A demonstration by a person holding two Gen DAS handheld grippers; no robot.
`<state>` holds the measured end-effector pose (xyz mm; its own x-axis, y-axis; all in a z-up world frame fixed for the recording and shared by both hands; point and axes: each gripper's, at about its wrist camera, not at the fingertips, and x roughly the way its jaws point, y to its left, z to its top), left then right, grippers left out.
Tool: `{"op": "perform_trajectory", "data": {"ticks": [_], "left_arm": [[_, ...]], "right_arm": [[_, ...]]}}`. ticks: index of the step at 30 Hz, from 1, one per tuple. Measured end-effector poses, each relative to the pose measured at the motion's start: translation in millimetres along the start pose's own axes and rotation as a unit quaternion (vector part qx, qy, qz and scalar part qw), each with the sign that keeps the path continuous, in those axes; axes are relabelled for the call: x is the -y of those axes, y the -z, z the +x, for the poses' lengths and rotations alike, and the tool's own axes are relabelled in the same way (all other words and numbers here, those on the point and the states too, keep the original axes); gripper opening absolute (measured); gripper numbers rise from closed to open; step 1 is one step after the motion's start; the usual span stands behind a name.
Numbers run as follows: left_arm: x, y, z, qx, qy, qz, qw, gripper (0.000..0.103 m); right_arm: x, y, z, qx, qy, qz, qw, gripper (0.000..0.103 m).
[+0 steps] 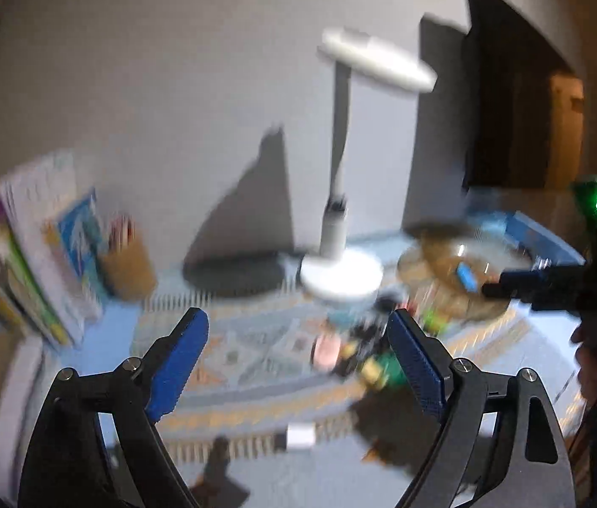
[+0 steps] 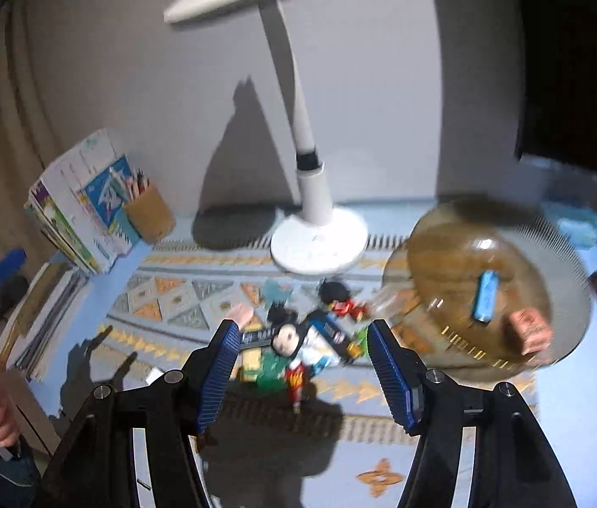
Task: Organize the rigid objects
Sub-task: 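Move both open tools back toward the pile, then grasp the white PD charger with the left tool while the right tool grasps the green figure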
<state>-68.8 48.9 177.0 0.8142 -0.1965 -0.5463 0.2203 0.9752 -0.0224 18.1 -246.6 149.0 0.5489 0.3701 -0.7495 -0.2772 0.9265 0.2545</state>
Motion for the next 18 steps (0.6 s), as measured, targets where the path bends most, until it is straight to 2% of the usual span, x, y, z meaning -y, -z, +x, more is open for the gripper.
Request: {"op": "perform_trajectory", "data": {"ticks": [4, 5, 8, 11, 13, 16, 18], "left_arm": [[-20, 53, 38, -0.079, 0.015, -0.033, 0.9962, 0.086], [-23, 69, 53, -0.106, 0.022, -0.041, 0.9933, 0.086], [-23, 100, 78, -0.153, 0.035, -0.048, 0.9865, 0.086], [-20, 114, 97, -0.176, 0.04, -0.066, 0.9813, 0.084], [-18, 118, 106, -0.186, 0.041, -0.07, 0.9792, 0.075], [-14, 122, 117, -0.194, 0.039, -0.066, 0.978, 0.07], [-13, 119, 117, -0.193, 0.034, -0.058, 0.9789, 0.054]], "right_arm": [[7, 29, 37, -0.038, -0.021, 0.02, 0.999, 0.061], [10, 35, 45, -0.047, -0.023, 0.025, 0.998, 0.061], [24, 53, 69, -0.08, -0.021, 0.04, 0.996, 0.061], [42, 65, 89, -0.106, -0.008, 0.057, 0.993, 0.061], [53, 66, 95, -0.109, -0.001, 0.072, 0.991, 0.061], [67, 61, 102, -0.109, 0.008, 0.084, 0.99, 0.061], [70, 54, 108, -0.106, 0.019, 0.075, 0.991, 0.061]]}}
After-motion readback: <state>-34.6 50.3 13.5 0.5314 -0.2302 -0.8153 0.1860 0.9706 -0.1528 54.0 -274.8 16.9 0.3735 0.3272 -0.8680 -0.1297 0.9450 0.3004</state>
